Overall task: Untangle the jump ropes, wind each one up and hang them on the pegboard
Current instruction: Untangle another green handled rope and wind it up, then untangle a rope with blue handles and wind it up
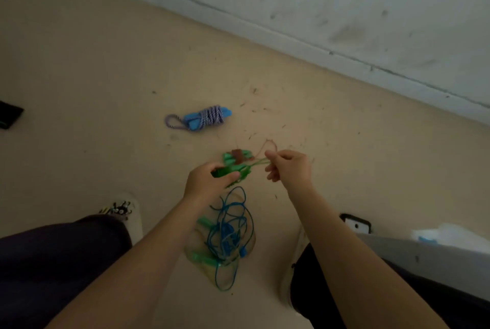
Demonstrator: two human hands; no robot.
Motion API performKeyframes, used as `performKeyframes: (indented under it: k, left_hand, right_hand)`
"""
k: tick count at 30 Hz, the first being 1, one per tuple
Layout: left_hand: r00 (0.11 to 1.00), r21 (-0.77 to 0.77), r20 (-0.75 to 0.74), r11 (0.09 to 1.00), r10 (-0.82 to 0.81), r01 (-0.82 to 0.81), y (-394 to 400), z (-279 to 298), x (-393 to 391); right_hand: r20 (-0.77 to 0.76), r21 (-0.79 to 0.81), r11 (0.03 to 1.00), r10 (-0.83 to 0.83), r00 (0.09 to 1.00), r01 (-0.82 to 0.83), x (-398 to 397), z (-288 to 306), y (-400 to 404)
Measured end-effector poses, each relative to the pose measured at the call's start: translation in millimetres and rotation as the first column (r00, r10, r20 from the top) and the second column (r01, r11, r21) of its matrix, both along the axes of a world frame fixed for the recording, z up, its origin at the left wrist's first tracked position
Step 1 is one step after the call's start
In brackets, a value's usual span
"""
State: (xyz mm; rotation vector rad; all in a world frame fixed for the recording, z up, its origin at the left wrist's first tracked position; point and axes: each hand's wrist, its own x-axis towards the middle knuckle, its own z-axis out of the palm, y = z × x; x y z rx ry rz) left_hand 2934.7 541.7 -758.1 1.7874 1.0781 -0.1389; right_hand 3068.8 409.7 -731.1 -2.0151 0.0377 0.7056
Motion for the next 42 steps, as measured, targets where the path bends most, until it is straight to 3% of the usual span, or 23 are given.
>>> performKeyframes:
  k: [8,12,14,16,19,22,25,31,37,42]
  left_hand:
    - [0.995,0.034,0.071,0.997,0.071,-0.074,65.8,-60.3,44.8]
    - [0.991,-0.033,-0.129,0.999,0.021,-0.026,59.7,-92.4,20.2]
    - [0.967,-0.071,-0.244,0.996,-0.076,0.06,42.6,-110.7,-4.7]
    - [0.938,-0.086,-0.303,0.985,-0.171,0.152,21.7,-122.4,-24.7]
    - [0.935,-0.219,-0.263,0.958,-0.238,0.183,-5.7,-132.4,-36.2]
    - [0.984,-0.431,-0.14,0.901,-0.115,0.044,-17.2,-146.4,-35.6]
    - [0.993,-0.488,-0.111,0.873,-0.035,-0.024,-14.8,-127.4,-26.0]
    - [0.996,-0.486,0.078,0.874,0.034,0.009,-2.5,-63.4,-11.1]
    - [0.953,-0.464,0.286,0.885,0.104,0.043,-4.8,54.2,-16.9]
    - [0.881,-0.322,0.474,0.933,0.014,0.159,-14.8,165.8,-51.0]
  right_hand:
    - [-0.115,0.199,0.979,0.069,0.991,-0.045,37.6,-63.5,60.0]
    - [-0.082,-0.123,0.976,0.172,0.982,-0.181,18.9,-104.3,30.6]
    - [-0.212,-0.305,0.92,0.185,0.96,-0.245,1.2,-129.4,7.3]
    - [-0.36,-0.368,0.876,0.174,0.917,-0.311,-19.1,-151.9,-11.4]
    - [-0.491,-0.213,0.936,0.147,0.859,-0.282,-49.4,-174.6,-25.7]
    - [-0.559,-0.02,0.981,0.15,0.815,-0.194,-66.0,-173.5,-21.8]
    - [-0.547,0.109,0.986,0.167,0.82,-0.127,-65.4,-161.2,-13.5]
    - [-0.471,0.265,0.962,0.192,0.861,-0.07,-49.1,-93.3,-7.2]
    - [-0.34,0.345,0.911,0.346,0.874,-0.226,-46.2,34.1,-10.8]
    - [-0.155,0.405,0.838,0.456,0.876,-0.365,-72.1,161.3,-28.2]
